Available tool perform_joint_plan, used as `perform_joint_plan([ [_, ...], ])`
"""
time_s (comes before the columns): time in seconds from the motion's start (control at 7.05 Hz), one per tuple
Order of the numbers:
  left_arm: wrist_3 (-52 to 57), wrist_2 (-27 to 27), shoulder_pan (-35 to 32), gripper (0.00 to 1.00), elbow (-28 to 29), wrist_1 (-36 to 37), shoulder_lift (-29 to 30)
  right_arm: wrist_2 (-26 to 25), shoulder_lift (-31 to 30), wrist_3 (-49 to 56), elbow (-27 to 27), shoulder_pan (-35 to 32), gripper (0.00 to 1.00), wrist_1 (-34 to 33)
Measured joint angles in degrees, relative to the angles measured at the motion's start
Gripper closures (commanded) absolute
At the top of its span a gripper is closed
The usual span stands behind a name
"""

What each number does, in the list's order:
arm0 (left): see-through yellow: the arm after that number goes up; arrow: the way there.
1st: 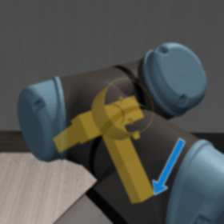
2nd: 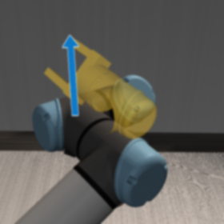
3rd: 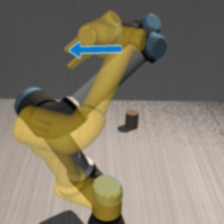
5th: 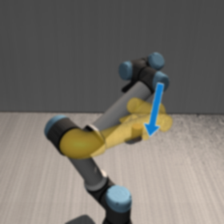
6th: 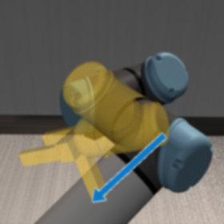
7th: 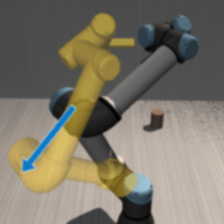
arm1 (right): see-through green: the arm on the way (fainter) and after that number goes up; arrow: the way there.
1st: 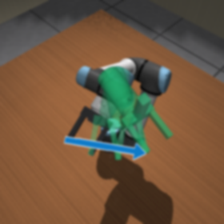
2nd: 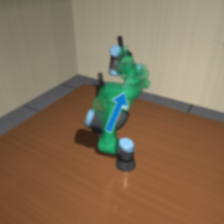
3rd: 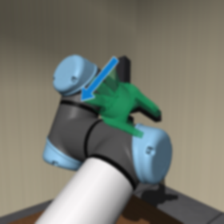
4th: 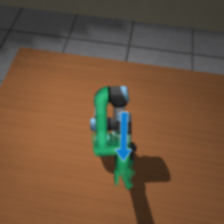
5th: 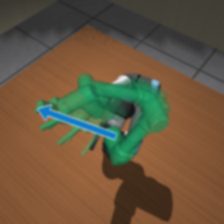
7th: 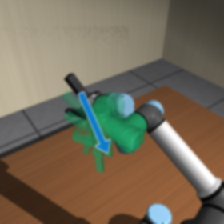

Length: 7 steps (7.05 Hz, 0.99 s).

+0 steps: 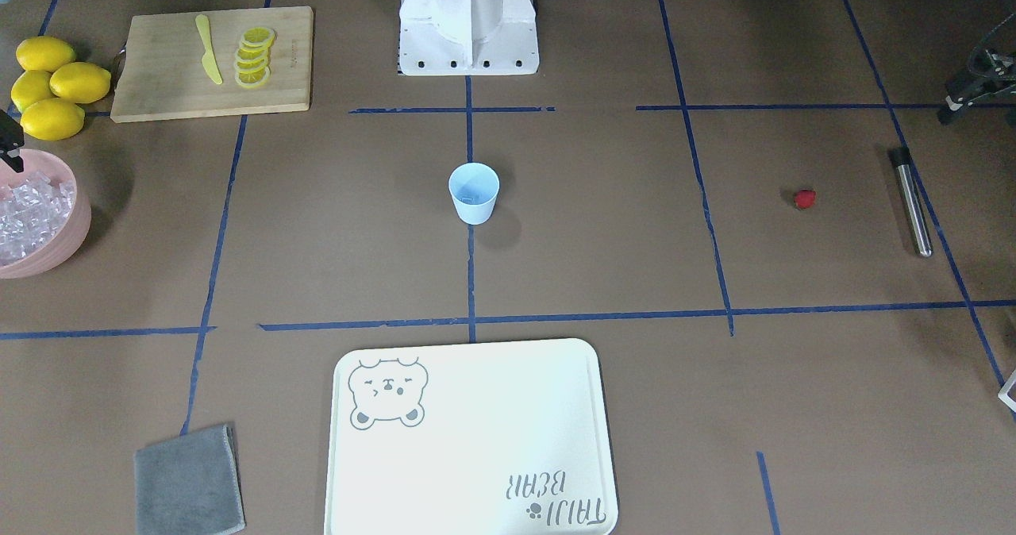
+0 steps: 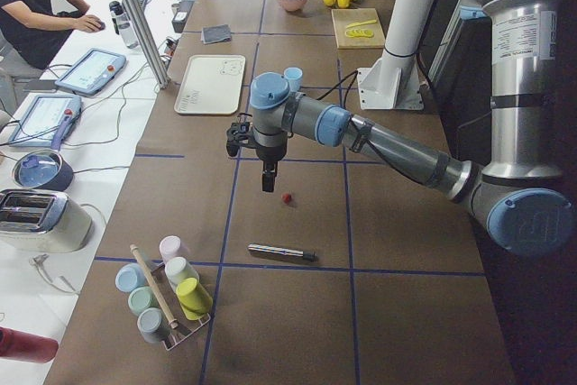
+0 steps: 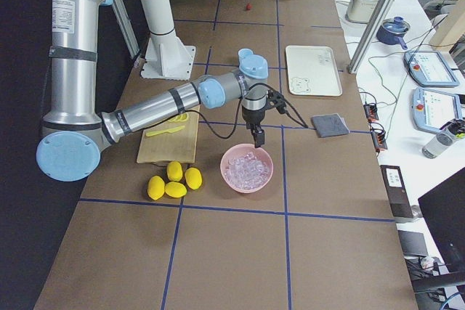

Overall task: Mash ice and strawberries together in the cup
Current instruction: 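Move the right gripper back to the pink bowl of ice, then grasp another ice cube from the bowl with the right gripper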

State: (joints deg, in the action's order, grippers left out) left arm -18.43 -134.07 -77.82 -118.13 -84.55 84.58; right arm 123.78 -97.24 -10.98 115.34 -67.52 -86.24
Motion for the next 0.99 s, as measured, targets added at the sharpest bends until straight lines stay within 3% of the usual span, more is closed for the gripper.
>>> perform_joint_plan([
  [0.28, 0.1, 0.0, 0.3, 0.00, 0.1, 0.0, 0.0, 2.3, -2.0, 0.2, -4.4, 0.0, 0.10, 5.6],
  [0.99, 0.2, 0.0, 0.4, 0.00, 0.2, 0.0, 0.0, 5.5, -1.7, 1.0, -9.6, 2.9, 0.22, 6.5],
])
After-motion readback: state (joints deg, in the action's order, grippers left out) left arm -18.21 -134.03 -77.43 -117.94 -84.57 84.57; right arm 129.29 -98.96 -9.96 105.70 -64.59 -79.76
